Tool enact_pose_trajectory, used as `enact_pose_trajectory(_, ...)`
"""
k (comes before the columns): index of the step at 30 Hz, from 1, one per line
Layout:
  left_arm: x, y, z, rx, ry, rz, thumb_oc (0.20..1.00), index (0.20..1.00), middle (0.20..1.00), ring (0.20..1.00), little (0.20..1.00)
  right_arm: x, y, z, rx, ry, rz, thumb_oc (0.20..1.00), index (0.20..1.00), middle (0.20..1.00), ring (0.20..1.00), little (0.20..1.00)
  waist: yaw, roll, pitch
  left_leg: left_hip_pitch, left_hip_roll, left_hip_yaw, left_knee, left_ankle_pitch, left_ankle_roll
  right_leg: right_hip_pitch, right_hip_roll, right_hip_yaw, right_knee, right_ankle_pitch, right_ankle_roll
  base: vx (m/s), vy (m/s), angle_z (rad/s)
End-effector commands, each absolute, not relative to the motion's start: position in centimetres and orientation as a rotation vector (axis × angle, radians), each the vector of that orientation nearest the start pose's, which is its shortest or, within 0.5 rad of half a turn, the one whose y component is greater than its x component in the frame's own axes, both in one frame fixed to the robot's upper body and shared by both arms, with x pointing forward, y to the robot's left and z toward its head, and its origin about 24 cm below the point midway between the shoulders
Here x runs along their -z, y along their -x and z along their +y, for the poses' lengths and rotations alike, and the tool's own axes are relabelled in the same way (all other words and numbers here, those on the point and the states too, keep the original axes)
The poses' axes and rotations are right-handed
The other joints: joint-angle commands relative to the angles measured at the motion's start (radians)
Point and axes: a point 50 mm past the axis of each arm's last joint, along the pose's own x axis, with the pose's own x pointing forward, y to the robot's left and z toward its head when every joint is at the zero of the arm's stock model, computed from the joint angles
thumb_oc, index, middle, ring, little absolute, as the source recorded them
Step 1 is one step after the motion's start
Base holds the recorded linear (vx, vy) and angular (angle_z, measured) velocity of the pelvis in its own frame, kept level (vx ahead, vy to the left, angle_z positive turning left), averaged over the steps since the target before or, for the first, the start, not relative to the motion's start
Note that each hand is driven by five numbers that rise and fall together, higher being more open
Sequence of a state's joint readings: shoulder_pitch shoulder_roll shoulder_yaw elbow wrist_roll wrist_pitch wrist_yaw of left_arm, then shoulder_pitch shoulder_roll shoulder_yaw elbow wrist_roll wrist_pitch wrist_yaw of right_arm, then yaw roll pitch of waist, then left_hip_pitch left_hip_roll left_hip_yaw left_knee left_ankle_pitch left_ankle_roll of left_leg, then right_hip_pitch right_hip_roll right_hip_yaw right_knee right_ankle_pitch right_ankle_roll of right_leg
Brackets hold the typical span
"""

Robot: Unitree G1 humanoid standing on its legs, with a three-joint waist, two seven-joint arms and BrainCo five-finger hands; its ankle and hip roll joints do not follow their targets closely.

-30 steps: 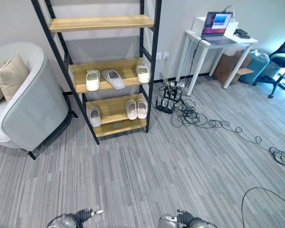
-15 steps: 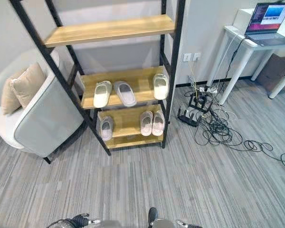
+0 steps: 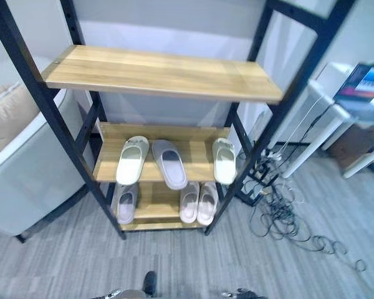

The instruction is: Arrange the slippers neatly on the shoe rack.

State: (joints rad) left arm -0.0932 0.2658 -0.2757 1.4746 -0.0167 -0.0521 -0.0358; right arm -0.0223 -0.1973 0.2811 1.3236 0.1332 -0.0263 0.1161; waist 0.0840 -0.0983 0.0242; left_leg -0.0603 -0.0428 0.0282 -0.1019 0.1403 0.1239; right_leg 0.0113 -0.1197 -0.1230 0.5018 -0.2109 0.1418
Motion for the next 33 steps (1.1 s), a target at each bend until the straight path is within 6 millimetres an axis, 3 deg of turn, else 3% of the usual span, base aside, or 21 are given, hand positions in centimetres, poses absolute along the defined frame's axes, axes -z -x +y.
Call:
enact_pose_trajectory(1, 15.8, -9.8, 24.8, 0.04, -0.407, 1.266, 1.0, 1.0, 1.0, 1.0, 1.0, 16.1, -10.3, -22.2, -0.098, 0.197, 1.22, 1.0, 1.0, 1.0, 1.0, 1.0, -0.007, 0.038, 0.091, -0.019, 0.036, 0.0, 0.144, -0.14, -0.078, -0.045, -0.061, 0.022, -0.087, 0.284, 0.011, 0.14, 0.189, 0.38)
enact_pose_trajectory(6, 15.5, -10.9, 24.8, 0.038, -0.41, 1.217, 1.0, 1.0, 1.0, 1.0, 1.0, 16.1, -9.9, -22.4, -0.088, 0.192, 1.228, 1.0, 1.0, 1.0, 1.0, 1.0, -0.028, 0.058, 0.088, 0.029, 0.035, -0.035, 0.119, -0.158, -0.084, -0.066, -0.09, 0.028, -0.191, 0.257, -0.006, 0.14, 0.017, 0.47)
enact_pose_trajectory(7, 15.5, -11.1, 24.5, 0.053, -0.419, 1.209, 1.0, 1.0, 1.0, 1.0, 1.0, 16.2, -9.8, -22.4, -0.088, 0.196, 1.233, 1.0, 1.0, 1.0, 1.0, 1.0, -0.041, 0.051, 0.087, 0.038, 0.027, -0.049, 0.115, -0.167, -0.091, -0.071, -0.081, 0.069, -0.335, 0.247, -0.003, 0.11, -0.091, 0.27)
enact_pose_trajectory(10, 15.8, -10.5, 24.3, 0.067, -0.428, 1.229, 1.0, 1.0, 1.0, 1.0, 1.0, 16.4, -9.2, -22.2, -0.095, 0.196, 1.248, 1.0, 1.0, 1.0, 1.0, 1.0, -0.042, 0.032, 0.084, 0.044, 0.029, -0.065, 0.123, -0.184, -0.103, -0.039, -0.075, 0.112, -0.465, 0.265, 0.02, 0.08, -0.172, 0.32)
enact_pose_trajectory(12, 15.9, -10.1, 24.2, 0.074, -0.431, 1.239, 1.0, 1.0, 1.0, 1.0, 1.0, 16.4, -9.1, -22.3, -0.102, 0.208, 1.25, 1.0, 1.0, 1.0, 1.0, 1.0, -0.038, 0.027, 0.08, 0.043, 0.03, -0.074, 0.126, -0.183, -0.107, -0.025, -0.071, 0.112, -0.474, 0.257, 0.017, 0.06, -0.168, 0.41)
enact_pose_trajectory(16, 16.5, -7.4, 23.9, 0.086, -0.423, 1.322, 1.0, 1.0, 1.0, 1.0, 1.0, 16.0, -9.9, -22.7, -0.116, 0.245, 1.215, 1.0, 1.0, 1.0, 1.0, 1.0, -0.028, 0.03, 0.034, 0.084, 0.072, -0.108, 0.066, -0.151, -0.138, 0.045, -0.034, 0.081, -0.52, 0.224, -0.005, 0.09, -0.196, 0.49)
enact_pose_trajectory(23, 16.5, -8.4, 23.0, 0.108, -0.424, 1.283, 1.0, 1.0, 1.0, 1.0, 1.0, 15.8, -10.8, -22.2, -0.133, 0.27, 1.169, 1.0, 1.0, 1.0, 1.0, 1.0, -0.024, 0.043, 0.021, 0.097, 0.104, -0.131, 0.015, -0.108, -0.162, 0.077, -0.004, 0.046, -0.545, 0.2, -0.022, -0.02, -0.096, 0.1)
enact_pose_trajectory(24, 16.3, -8.6, 23.7, 0.107, -0.434, 1.285, 1.0, 1.0, 1.0, 1.0, 1.0, 13.7, -13.5, -27.0, -0.051, 0.329, 1.136, 1.0, 1.0, 1.0, 1.0, 1.0, -0.021, 0.037, 0.014, 0.095, 0.107, -0.134, 0.015, -0.105, -0.17, 0.083, -0.001, 0.038, -0.552, 0.2, -0.023, -0.02, -0.08, -0.01)
enact_pose_trajectory(25, 16.1, -9.8, 23.7, 0.11, -0.435, 1.242, 1.0, 1.0, 1.0, 1.0, 1.0, 14.8, -10.8, -26.1, -0.064, 0.311, 1.163, 1.0, 1.0, 1.0, 1.0, 1.0, -0.027, 0.039, 0.017, 0.092, 0.108, -0.135, 0.015, -0.103, -0.172, 0.084, 0.003, 0.039, -0.553, 0.197, -0.023, -0.06, -0.126, -0.04)
enact_pose_trajectory(26, 16.0, -10.0, 23.7, 0.105, -0.431, 1.226, 1.0, 1.0, 1.0, 1.0, 1.0, 15.0, -11.0, -24.1, -0.112, 0.298, 1.122, 1.0, 1.0, 1.0, 1.0, 1.0, -0.035, 0.042, 0.019, 0.087, 0.112, -0.129, 0.015, -0.097, -0.176, 0.082, 0.007, 0.038, -0.557, 0.197, -0.026, -0.1, -0.109, 0.08)
enact_pose_trajectory(28, 15.9, -10.2, 23.9, 0.077, -0.427, 1.216, 1.0, 1.0, 1.0, 1.0, 1.0, 15.1, -11.3, -22.7, -0.176, 0.304, 1.085, 1.0, 1.0, 1.0, 1.0, 1.0, -0.046, 0.044, 0.028, 0.085, 0.118, -0.119, 0.015, -0.094, -0.179, 0.075, 0.013, 0.047, -0.556, 0.198, -0.028, -0.09, -0.089, 0.12)
enact_pose_trajectory(33, 15.9, -10.3, 23.5, 0.062, -0.418, 1.203, 1.0, 1.0, 1.0, 1.0, 1.0, 15.0, -11.6, -21.5, -0.225, 0.302, 1.05, 1.0, 1.0, 1.0, 1.0, 1.0, -0.053, 0.054, 0.033, 0.093, 0.125, -0.11, 0.015, -0.096, -0.183, 0.081, 0.023, 0.056, -0.574, 0.2, -0.035, -0.03, -0.073, -0.12)
